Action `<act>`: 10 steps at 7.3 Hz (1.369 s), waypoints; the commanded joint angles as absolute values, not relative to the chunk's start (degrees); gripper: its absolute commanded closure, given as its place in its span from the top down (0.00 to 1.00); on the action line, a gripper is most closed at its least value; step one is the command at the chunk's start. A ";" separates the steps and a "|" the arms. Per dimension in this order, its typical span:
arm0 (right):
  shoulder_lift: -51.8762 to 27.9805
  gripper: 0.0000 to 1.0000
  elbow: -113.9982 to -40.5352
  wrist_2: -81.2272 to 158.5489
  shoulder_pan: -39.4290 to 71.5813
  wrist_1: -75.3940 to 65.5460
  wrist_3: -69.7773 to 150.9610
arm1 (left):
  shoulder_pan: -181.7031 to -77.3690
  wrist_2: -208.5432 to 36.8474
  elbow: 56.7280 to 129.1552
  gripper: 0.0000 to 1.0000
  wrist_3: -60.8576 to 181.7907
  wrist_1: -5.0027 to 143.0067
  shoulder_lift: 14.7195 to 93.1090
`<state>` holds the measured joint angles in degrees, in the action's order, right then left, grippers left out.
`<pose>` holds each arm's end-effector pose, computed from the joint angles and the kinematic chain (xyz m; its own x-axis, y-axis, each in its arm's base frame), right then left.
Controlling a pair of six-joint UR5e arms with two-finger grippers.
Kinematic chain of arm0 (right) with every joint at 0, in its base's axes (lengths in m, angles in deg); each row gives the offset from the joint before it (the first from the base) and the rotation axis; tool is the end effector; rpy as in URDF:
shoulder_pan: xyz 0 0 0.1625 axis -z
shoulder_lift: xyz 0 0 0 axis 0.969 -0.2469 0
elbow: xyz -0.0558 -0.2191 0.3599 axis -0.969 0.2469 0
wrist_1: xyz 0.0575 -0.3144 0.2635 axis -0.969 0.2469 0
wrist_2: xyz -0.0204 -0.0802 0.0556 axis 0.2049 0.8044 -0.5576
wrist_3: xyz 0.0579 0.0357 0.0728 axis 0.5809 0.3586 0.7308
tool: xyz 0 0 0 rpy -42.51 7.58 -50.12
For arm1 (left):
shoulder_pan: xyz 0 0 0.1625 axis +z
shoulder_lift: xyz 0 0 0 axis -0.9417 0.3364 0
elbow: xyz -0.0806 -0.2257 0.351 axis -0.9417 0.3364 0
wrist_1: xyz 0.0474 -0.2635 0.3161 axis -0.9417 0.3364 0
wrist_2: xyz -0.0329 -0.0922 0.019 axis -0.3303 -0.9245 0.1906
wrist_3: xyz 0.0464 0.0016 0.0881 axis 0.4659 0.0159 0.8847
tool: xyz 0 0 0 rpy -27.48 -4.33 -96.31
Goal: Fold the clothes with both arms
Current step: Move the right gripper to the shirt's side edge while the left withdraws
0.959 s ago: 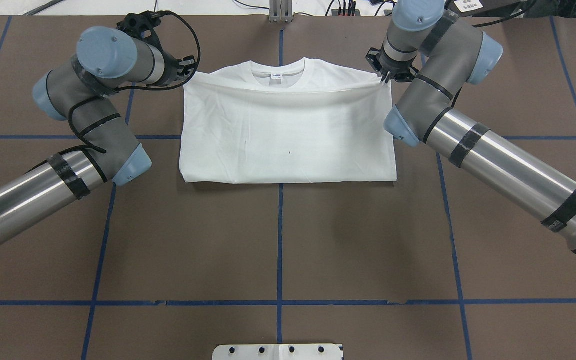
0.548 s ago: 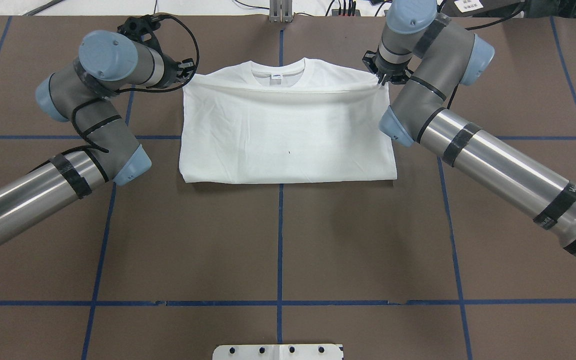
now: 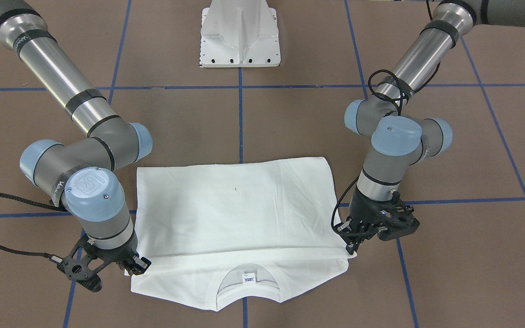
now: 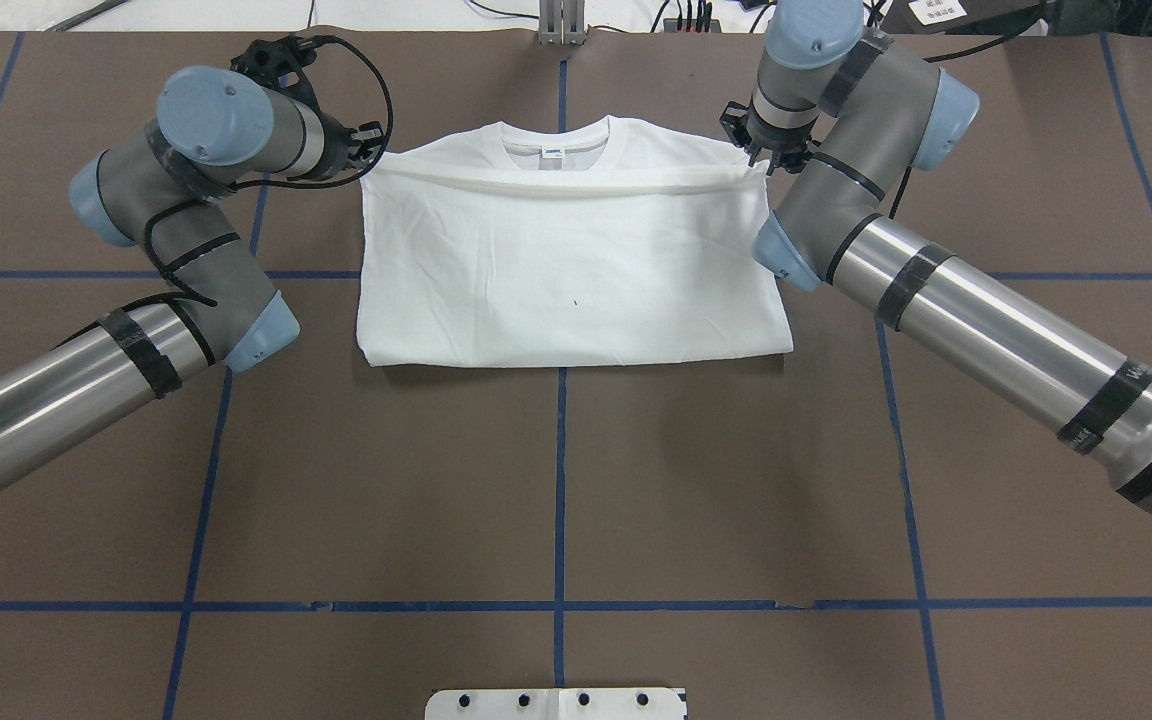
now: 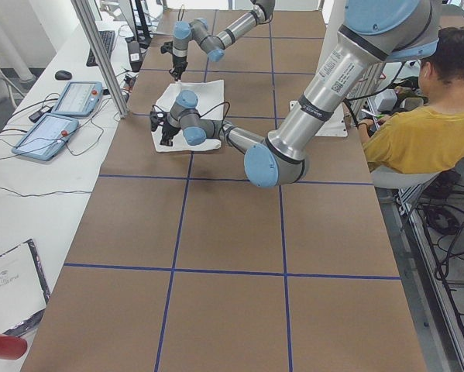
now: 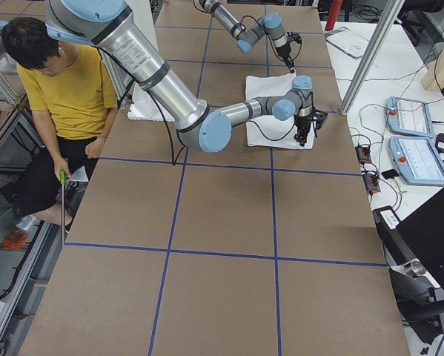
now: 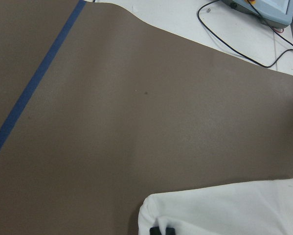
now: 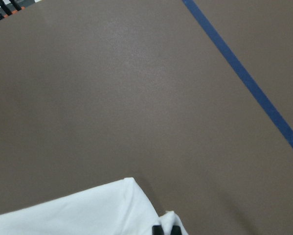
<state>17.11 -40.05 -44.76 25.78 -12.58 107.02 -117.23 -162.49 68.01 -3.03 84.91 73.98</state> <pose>-0.4588 -0.7087 0.3579 0.5950 0.5240 0.6095 -0.5582 0.8149 -0.1557 0.4497 -0.6548 0.3516 0.4863 -0.2239 -0.8446 0.5526 0.8276 0.0988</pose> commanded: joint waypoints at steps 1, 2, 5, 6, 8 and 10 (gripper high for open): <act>17.78 0.70 -39.73 -44.84 25.79 -12.59 107.15 | -117.27 -162.49 67.89 0.21 -3.03 85.00 73.96; 17.78 0.71 -39.82 -45.01 25.61 -12.94 107.23 | -117.27 -162.49 67.72 0.29 -3.11 85.35 73.96; 11.33 0.77 -50.29 -47.65 24.73 -16.19 111.96 | -119.29 -162.58 67.80 0.29 -3.11 85.44 73.96; 5.01 0.79 -59.15 -48.52 25.43 -16.19 114.07 | -119.38 -162.66 67.89 0.31 -3.29 86.13 74.05; -6.26 0.85 -74.47 -48.62 30.77 -16.37 124.05 | -119.73 -162.66 67.89 0.31 -3.29 87.72 73.87; -12.07 0.88 -81.61 -43.55 37.09 -16.46 135.93 | -119.82 -162.66 67.98 0.31 -3.03 87.72 73.70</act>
<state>-8.10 -76.20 -46.49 33.32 -16.42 129.23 -119.77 -162.66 67.94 -3.15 87.63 73.80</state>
